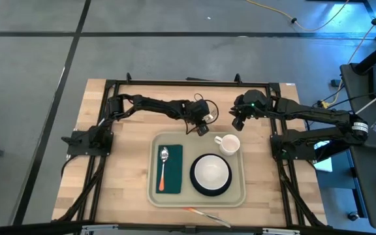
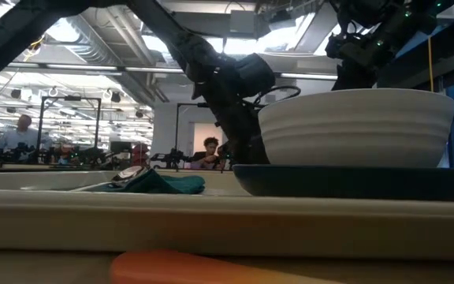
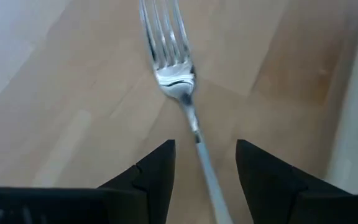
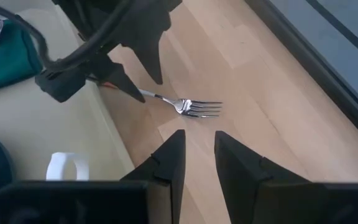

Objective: Set up tray
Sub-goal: Put the orange fork on the green napkin

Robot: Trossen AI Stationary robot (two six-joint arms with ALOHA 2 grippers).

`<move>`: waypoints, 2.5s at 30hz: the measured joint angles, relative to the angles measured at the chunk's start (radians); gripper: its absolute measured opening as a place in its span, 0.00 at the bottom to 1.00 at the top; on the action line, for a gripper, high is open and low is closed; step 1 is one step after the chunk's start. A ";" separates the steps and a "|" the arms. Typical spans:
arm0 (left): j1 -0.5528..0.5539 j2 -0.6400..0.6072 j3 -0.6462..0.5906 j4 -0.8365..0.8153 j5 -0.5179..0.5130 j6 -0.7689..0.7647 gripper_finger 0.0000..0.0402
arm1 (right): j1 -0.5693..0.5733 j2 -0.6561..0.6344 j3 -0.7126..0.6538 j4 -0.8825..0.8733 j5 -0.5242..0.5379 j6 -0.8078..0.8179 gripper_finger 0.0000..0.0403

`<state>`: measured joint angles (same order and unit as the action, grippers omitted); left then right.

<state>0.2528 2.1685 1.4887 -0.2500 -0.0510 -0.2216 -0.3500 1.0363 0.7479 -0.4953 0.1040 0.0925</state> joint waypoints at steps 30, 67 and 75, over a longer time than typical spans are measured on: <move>0.014 0.056 0.002 0.020 -0.037 0.008 0.02 | 0.000 0.000 0.000 -0.040 0.000 -0.023 0.22; -0.407 -0.314 0.005 -0.443 -0.343 -0.741 0.01 | -0.006 0.000 0.000 -0.137 0.087 0.002 0.22; -0.587 -0.256 0.004 -0.491 -0.491 -1.118 0.01 | -0.006 0.000 0.000 -0.145 0.081 0.006 0.22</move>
<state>-0.3346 1.9126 1.4925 -0.7414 -0.5424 -1.3391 -0.3561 1.0367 0.7475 -0.6405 0.1848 0.0988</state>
